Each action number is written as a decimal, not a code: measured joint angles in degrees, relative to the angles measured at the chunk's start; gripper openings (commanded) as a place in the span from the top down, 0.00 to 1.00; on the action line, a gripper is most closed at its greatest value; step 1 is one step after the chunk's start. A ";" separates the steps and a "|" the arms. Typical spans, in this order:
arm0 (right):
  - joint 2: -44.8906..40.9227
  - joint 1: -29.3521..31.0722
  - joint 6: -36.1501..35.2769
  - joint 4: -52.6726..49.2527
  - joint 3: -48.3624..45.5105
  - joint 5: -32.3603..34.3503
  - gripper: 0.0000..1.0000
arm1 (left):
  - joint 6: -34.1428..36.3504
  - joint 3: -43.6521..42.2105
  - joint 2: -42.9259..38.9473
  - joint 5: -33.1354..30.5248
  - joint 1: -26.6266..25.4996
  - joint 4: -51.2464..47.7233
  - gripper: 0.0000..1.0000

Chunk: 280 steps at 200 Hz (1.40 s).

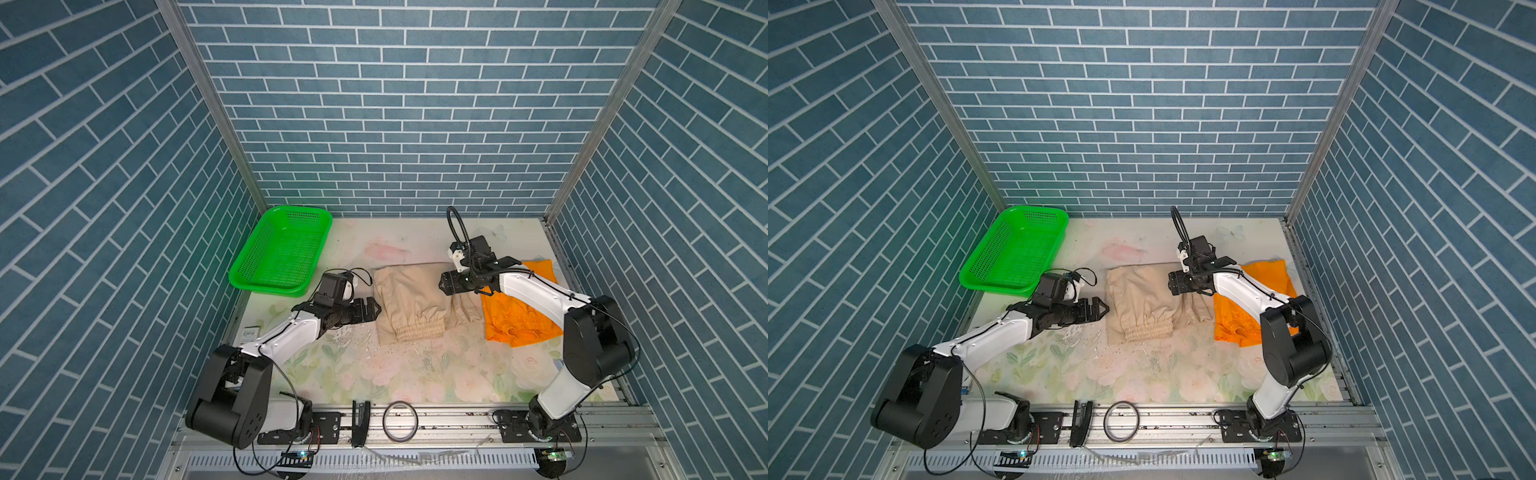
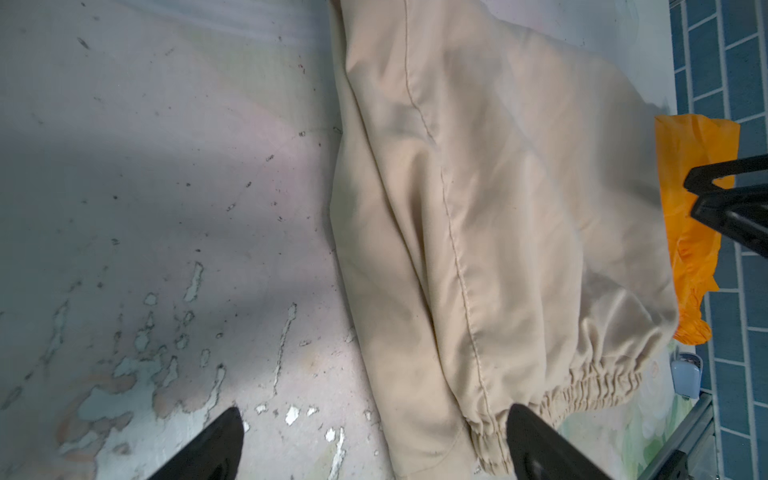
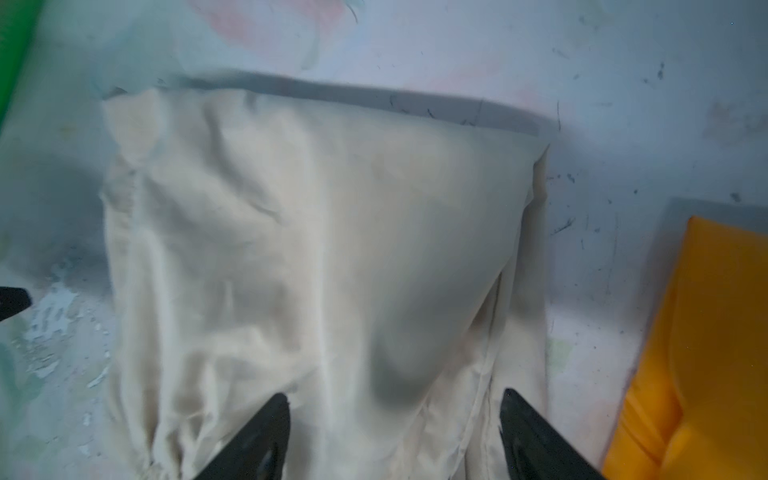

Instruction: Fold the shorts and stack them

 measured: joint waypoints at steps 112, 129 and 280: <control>9.77 -6.99 -4.04 0.83 2.23 -5.81 0.18 | -0.07 -0.37 9.46 3.80 0.02 11.13 0.00; 10.45 -7.67 -4.70 0.85 2.23 -6.64 0.18 | -0.07 -0.04 10.21 3.82 0.00 12.13 0.00; 7.17 -6.36 0.55 17.22 -10.12 -20.96 0.40 | -1.68 3.48 18.95 10.05 -0.33 20.13 0.36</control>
